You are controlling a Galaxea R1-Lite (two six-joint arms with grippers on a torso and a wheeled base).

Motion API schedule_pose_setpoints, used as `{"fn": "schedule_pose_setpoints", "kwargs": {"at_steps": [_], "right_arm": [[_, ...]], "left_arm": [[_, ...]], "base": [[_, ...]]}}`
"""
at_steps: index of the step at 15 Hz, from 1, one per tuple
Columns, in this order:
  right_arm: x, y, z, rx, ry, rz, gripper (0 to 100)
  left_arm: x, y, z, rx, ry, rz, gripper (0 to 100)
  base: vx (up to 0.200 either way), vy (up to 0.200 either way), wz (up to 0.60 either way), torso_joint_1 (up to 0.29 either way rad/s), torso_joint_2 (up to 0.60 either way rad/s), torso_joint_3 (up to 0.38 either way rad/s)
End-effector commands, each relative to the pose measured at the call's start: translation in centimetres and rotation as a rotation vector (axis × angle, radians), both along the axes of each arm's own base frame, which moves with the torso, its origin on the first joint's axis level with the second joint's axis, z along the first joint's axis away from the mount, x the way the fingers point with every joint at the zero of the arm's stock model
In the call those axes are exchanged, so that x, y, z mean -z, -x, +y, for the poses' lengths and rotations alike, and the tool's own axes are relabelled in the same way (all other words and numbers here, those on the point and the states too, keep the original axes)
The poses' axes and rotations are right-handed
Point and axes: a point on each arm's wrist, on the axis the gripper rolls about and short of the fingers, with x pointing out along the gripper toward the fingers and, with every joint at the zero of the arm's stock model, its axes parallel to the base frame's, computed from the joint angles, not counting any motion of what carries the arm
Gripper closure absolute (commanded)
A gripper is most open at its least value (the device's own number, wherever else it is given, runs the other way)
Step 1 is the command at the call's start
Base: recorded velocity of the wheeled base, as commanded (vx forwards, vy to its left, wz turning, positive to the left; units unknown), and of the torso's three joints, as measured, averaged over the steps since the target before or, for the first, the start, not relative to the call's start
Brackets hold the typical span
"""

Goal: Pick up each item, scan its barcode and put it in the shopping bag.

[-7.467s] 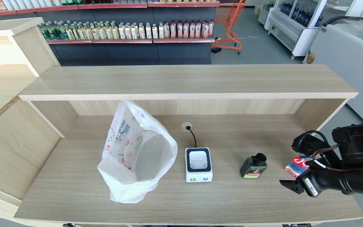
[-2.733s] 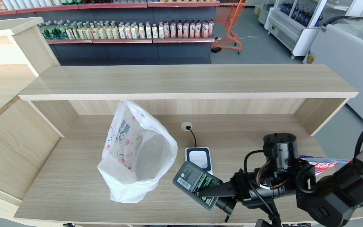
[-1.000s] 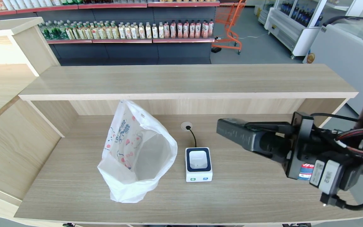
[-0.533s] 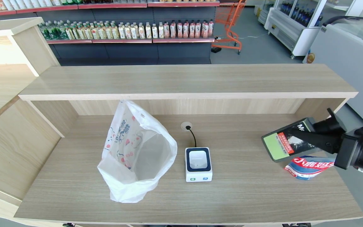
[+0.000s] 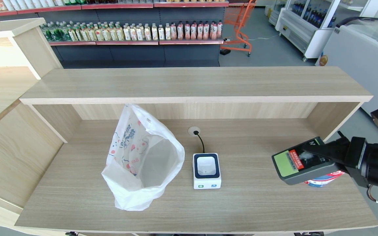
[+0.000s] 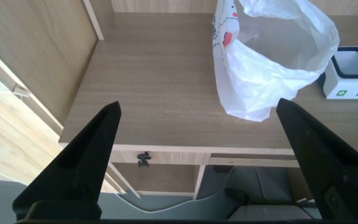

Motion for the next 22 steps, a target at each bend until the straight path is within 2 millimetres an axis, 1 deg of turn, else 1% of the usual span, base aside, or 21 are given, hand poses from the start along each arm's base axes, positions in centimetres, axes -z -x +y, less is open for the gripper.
{"fn": "schedule_pose_setpoints", "kwargs": {"at_steps": [1,4,7,11,13,16,17,20,22], "right_arm": [[0.1,0.3,-0.1,-0.001,0.0,0.001,100],[0.1,1.3,-0.4,0.001,-0.002,-0.012,100],[0.2,1.7,-0.8,0.02,0.002,0.0,100],[0.3,1.2,-1.0,0.039,0.007,0.011,100],[1.3,-0.1,-0.7,0.04,0.031,0.062,100],[3.9,-2.9,-0.8,0.001,0.203,0.117,100],[4.4,-3.9,-0.7,-0.011,0.229,0.116,100],[6.1,-7.3,-0.1,-0.021,0.251,0.079,100],[7.2,-8.4,0.2,-0.04,0.271,0.08,100]], "left_arm": [[0.0,0.0,0.0,-0.001,0.0,0.0,0],[0.0,0.0,0.0,-0.001,-0.003,0.0,0],[0.0,0.0,0.0,-0.001,-0.003,0.0,0],[0.0,0.0,0.0,-0.002,-0.002,0.0,0],[0.0,0.0,0.0,-0.001,-0.003,0.0,0],[0.0,0.0,0.0,-0.002,0.003,0.0,0],[0.0,0.0,0.0,-0.002,0.003,0.0,0],[0.0,0.0,0.0,-0.001,0.003,0.0,0],[0.0,0.0,0.0,-0.002,0.003,0.0,0]], "base": [[0.0,0.0,0.0,0.0,0.0,0.0],[0.0,0.0,0.0,0.0,0.0,0.0],[0.0,0.2,0.0,-0.006,0.0,0.004],[0.0,0.2,0.0,0.003,0.0,0.0],[0.0,0.2,0.0,0.002,0.0,0.005],[0.0,0.0,0.0,0.0,0.0,0.0],[0.0,0.0,0.0,0.0,0.0,0.0],[0.0,0.0,0.0,0.0,0.0,0.0],[0.0,0.0,0.0,0.0,0.0,0.0]]}}
